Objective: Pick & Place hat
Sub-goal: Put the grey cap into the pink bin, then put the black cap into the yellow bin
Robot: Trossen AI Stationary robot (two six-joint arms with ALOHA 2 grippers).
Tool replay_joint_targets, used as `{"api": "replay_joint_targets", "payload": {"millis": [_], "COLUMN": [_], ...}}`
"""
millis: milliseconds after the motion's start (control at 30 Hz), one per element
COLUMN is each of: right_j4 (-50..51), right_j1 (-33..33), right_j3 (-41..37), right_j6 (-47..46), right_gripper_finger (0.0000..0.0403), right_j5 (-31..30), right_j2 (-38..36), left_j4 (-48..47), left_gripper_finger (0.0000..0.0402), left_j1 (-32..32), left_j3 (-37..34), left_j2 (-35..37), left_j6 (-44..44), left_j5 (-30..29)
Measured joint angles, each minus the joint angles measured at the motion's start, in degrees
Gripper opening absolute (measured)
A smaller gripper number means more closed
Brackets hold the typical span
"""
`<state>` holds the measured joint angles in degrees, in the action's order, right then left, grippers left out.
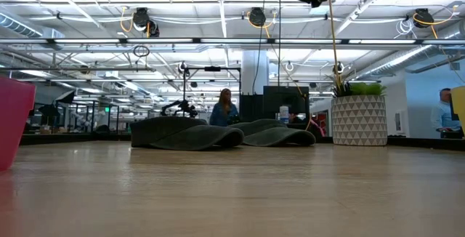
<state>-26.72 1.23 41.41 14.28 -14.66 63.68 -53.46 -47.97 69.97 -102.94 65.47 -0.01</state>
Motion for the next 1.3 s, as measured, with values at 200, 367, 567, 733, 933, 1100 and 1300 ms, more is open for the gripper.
{"api": "replay_joint_targets", "payload": {"millis": [200,367,567,733,933,1100,1300], "right_j4": [0.0,0.1,0.0,0.1,0.3,0.4,0.4], "right_j1": [0.0,0.0,0.0,0.0,0.0,0.0,0.0], "right_j3": [0.0,0.0,0.0,0.0,0.0,0.0,0.0], "right_j6": [0.0,0.0,0.0,0.0,0.0,0.1,1.2], "right_gripper_finger": [0.0022,0.0022,0.0022,0.0022,0.0022,0.0022,0.0022], "right_j5": [0.0,0.0,0.0,0.0,0.0,0.0,-0.1], "right_j2": [0.0,0.0,0.0,0.0,0.0,0.0,0.0], "left_j4": [0.4,0.6,-2.2,-9.7,-12.7,-14.4,-18.0], "left_gripper_finger": [0.0149,0.0149,0.0149,0.0149,0.0149,0.0149,0.0149], "left_j1": [-0.3,-1.1,0.4,2.4,2.5,2.9,7.8], "left_j3": [0.1,0.0,1.6,4.8,6.0,6.0,6.0], "left_j2": [-2.4,-2.6,-1.6,3.0,6.6,6.6,7.5], "left_j6": [-0.4,0.2,-0.4,-1.0,-0.9,-2.9,-2.8], "left_j5": [3.4,2.5,5.2,3.0,1.5,-0.6,-10.0]}}
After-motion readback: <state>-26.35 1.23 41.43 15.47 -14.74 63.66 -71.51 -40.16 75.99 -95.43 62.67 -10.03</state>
